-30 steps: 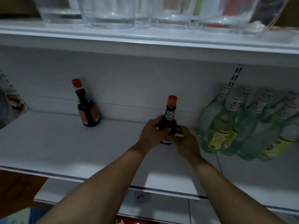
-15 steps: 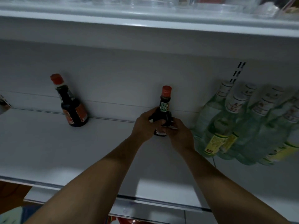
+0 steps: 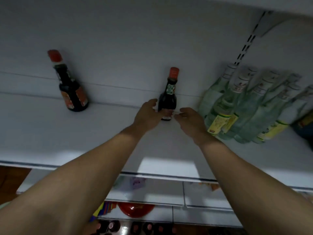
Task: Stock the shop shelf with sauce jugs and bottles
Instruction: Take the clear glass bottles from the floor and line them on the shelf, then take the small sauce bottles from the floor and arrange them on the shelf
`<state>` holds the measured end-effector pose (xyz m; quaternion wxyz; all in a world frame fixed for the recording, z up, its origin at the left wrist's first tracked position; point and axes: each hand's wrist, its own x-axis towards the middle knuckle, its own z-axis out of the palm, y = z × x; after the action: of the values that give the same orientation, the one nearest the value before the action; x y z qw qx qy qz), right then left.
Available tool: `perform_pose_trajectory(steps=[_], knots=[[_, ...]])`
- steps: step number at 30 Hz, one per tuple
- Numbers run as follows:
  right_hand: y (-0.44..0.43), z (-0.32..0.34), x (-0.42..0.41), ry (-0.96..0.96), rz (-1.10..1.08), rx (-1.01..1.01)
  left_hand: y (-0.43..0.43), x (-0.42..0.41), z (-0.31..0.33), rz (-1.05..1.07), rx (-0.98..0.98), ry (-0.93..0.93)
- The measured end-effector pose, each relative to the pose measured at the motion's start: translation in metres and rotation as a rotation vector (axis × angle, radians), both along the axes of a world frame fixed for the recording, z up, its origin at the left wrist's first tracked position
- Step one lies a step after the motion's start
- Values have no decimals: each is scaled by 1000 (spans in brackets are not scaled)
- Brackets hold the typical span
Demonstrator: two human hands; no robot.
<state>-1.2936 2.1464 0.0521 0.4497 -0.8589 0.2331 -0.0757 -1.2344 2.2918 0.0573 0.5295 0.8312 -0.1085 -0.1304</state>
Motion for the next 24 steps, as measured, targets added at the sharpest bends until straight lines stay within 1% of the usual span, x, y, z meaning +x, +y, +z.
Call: perform_pose_trajectory(steps=[2,5,8,10,13,16,19,21,24], knots=[[7,4,-13,11,26,-3,14,-19,5,14,19,-3],[19,9,-35,60,98,-40,34,-51,8,3,131,37],[27,10,-62,56,184,-44,48,-92,14,16,134,85],[31,9,-84,35,240,-12,56,-124,18,-4,134,147],[37,4,-119,14,330,58,63,-170,12,-96,260,282],[40,-10,-152,43,424,111,64,-204,-22,-188,398,412],[38,-38,-179,111,490,86,63,-228,-79,-241,525,494],[35,-70,-191,182,488,96,62,-240,-127,-265,611,540],[28,-131,-203,284,454,107,58,-257,-198,-268,661,645]])
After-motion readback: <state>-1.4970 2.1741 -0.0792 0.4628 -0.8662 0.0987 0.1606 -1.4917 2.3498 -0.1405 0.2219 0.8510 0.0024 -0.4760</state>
